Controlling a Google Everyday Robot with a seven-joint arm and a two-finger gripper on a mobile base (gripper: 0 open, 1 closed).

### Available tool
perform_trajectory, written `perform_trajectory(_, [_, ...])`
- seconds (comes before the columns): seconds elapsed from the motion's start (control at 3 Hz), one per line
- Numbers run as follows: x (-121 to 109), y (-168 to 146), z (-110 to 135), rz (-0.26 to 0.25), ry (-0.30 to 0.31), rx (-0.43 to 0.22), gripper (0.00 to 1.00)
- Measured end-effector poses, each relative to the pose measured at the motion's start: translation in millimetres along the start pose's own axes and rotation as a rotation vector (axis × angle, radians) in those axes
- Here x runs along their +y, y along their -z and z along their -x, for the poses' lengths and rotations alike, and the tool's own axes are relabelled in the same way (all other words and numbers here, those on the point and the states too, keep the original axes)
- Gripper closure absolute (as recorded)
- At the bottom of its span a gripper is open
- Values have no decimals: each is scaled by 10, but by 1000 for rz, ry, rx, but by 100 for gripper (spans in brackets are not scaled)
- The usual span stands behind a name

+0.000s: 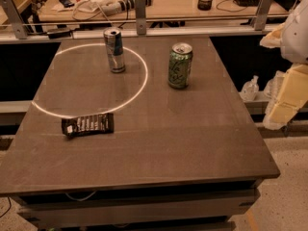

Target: Knock green can over

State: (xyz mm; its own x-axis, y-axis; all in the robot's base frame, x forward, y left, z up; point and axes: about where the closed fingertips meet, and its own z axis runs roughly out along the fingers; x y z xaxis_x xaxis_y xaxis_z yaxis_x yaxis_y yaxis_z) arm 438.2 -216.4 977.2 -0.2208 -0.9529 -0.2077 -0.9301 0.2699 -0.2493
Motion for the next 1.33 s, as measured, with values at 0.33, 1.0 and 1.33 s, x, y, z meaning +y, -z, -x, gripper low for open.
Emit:
perform_trajectory(0.33, [0,0,0,0,0,0,0])
perform_trajectory(1.0, [-187,-101,-237,-78,-259,-196,0])
perform_trajectory(1.33, [-260,-274,-342,-124,-361,-380,0])
